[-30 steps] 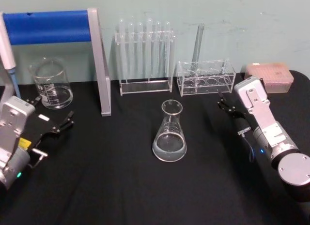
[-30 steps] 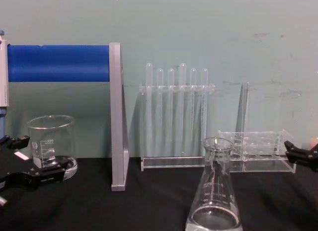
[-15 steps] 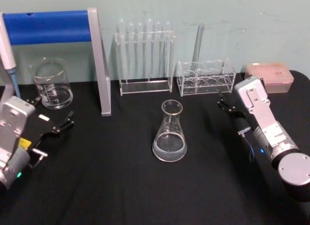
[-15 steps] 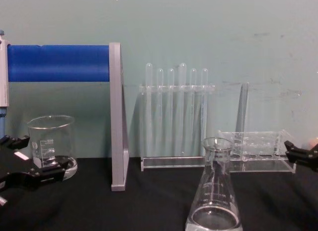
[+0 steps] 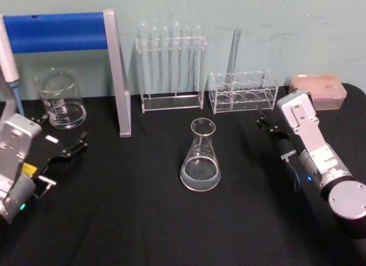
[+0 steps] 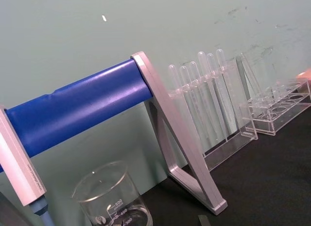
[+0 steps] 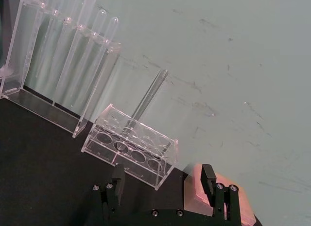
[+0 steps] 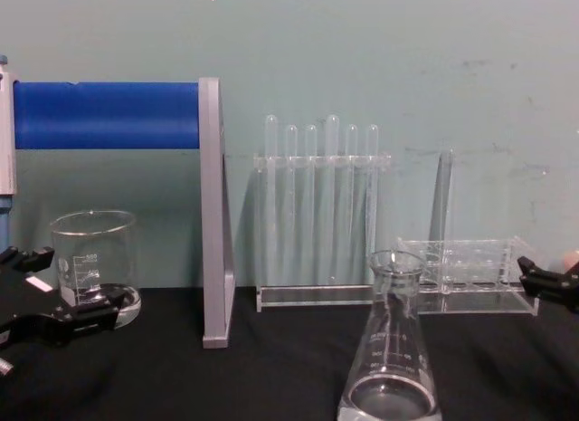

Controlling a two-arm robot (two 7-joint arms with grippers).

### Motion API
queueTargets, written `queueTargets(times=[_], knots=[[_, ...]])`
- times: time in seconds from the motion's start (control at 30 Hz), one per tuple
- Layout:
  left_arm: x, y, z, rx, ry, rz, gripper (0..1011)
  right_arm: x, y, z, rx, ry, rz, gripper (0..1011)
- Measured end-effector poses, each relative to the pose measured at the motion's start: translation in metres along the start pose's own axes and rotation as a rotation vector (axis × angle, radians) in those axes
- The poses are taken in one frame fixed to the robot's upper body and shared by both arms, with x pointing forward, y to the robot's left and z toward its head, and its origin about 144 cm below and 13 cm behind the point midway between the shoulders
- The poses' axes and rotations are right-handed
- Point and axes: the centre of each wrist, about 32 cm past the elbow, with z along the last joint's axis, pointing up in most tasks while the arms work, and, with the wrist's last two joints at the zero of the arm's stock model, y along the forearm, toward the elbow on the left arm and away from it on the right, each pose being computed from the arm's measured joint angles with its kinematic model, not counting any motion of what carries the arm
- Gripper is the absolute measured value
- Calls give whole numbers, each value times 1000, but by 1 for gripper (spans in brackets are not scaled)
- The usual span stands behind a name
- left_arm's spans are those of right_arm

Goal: Grasp the erlenmeyer flask with one hand, shake it three times, then place it back.

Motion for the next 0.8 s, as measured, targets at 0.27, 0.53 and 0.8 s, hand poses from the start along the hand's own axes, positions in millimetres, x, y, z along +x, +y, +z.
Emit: queueTargets(times=[0.27,0.53,0.8], knots=[[0,0,0,0,0,0,1001,0,0,0,0,0,0,1003],[0,0,0,0,0,0,1001,0,0,0,0,0,0,1002],[0,0,0,0,0,0,1001,0,0,0,0,0,0,1003]])
